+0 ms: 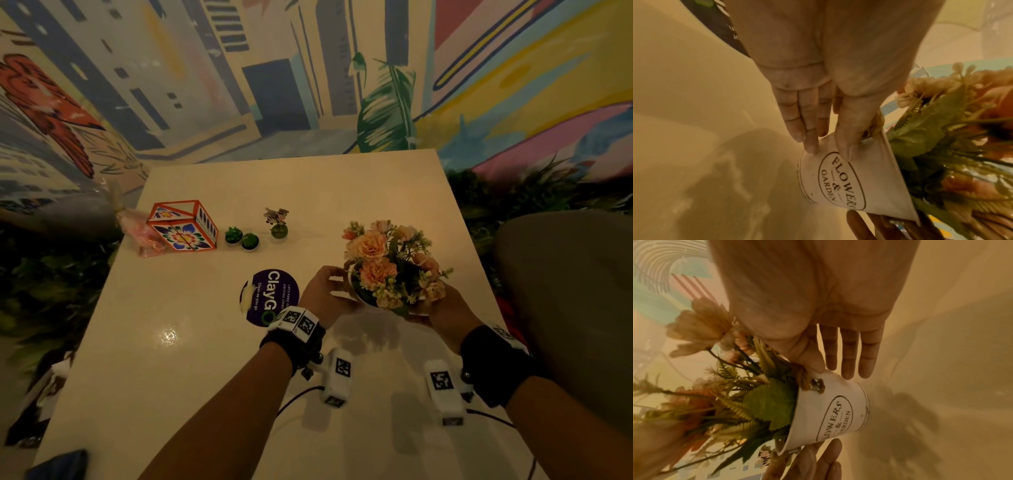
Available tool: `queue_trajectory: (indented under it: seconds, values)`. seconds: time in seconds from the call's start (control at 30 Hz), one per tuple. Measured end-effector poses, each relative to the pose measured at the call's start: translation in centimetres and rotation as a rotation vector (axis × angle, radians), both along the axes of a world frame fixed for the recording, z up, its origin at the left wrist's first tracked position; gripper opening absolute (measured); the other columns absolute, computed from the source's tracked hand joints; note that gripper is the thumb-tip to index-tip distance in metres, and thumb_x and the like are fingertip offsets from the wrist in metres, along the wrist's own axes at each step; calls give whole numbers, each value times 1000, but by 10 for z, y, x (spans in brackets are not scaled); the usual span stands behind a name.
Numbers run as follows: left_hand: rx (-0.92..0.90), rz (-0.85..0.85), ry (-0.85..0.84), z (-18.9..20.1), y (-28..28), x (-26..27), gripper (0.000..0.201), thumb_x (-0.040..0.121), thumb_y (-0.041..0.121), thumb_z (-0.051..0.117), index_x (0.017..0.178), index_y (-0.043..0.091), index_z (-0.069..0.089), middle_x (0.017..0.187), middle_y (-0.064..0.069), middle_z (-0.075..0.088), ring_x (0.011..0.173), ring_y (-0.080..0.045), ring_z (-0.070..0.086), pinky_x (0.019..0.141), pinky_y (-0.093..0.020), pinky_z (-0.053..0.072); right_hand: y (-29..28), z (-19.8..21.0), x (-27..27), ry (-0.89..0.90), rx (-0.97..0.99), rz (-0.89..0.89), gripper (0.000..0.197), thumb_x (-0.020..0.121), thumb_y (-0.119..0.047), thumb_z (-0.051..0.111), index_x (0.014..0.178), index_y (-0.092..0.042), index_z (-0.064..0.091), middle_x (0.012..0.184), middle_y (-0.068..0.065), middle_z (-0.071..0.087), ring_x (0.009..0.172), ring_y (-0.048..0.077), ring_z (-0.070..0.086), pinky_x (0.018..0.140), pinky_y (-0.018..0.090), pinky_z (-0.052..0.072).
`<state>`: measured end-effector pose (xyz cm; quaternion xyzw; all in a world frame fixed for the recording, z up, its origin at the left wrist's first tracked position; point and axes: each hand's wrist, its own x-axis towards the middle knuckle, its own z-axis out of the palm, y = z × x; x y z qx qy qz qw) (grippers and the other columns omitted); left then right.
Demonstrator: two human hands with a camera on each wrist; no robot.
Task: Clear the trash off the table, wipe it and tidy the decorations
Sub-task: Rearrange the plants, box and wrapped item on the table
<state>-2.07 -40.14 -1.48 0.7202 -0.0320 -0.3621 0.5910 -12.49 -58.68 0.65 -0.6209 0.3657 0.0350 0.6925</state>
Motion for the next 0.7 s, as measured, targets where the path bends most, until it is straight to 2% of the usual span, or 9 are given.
queue_trajectory:
  seconds: [0.03, 0.13, 0.23, 0.3, 0.43, 0.57, 0.67, 0.7]
  values:
    - [22, -11, -5, 0, 3, 2, 60, 66, -8, 78, 113, 14, 48, 101, -7, 63, 72, -21, 70, 75, -43, 59, 1, 2, -3, 3, -5, -12, 38, 87, 11, 53, 114, -15, 58, 105, 12, 66, 85, 25, 66, 80, 45, 53]
    - [184, -19, -122, -1, 21, 15, 55, 61, 13, 86, 105, 22, 53, 101, -4, 64, 84, -29, 67, 78, -46, 57, 1, 7, -21, 53, -54, -39, 34, 84, 12, 56, 101, -16, 60, 110, 11, 65, 95, 33, 64, 87, 48, 50]
    - [446, 50, -341, 4, 51, 43, 28, 75, 23, 79, 95, 18, 60, 92, 3, 64, 87, -21, 62, 76, -32, 50, 7, 4, -51, 116, -78, 7, 25, 84, 14, 53, 95, -6, 62, 106, 15, 67, 87, 32, 63, 78, 43, 50]
    - [588, 129, -446, 10, 70, 63, 21, 80, 23, 73, 95, 14, 63, 91, 0, 63, 88, -19, 59, 74, -25, 42, 18, 0, -69, 146, -78, 57, 19, 87, 12, 51, 94, 0, 63, 99, 19, 69, 80, 31, 62, 72, 39, 48]
    - [668, 179, -488, 12, 82, 101, 30, 81, 18, 71, 107, 10, 58, 105, -7, 64, 85, -17, 53, 74, -24, 38, 47, -8, -83, 202, -55, 199, 19, 86, 13, 53, 89, 0, 66, 89, 17, 73, 72, 27, 62, 65, 36, 48]
    - [699, 117, -505, 12, 69, 131, 51, 79, 20, 73, 124, 8, 52, 122, -11, 59, 106, -26, 57, 85, -29, 43, 71, -15, -89, 245, 4, 362, 17, 85, 10, 56, 89, -2, 66, 85, 12, 74, 69, 22, 64, 59, 30, 48]
    - [749, 59, -492, 8, 56, 144, 61, 76, 29, 76, 128, 8, 50, 128, -11, 57, 116, -30, 54, 91, -33, 44, 85, 7, -96, 155, 97, 418, 10, 86, 5, 59, 90, -1, 67, 87, 13, 74, 70, 22, 66, 60, 24, 49]
    - [764, 43, -485, 6, 53, 147, 62, 76, 31, 76, 127, 8, 51, 129, -10, 56, 117, -30, 54, 91, -33, 44, 87, 13, -101, 176, 134, 421, 7, 86, 1, 62, 90, -1, 68, 85, 15, 73, 69, 22, 67, 62, 24, 49]
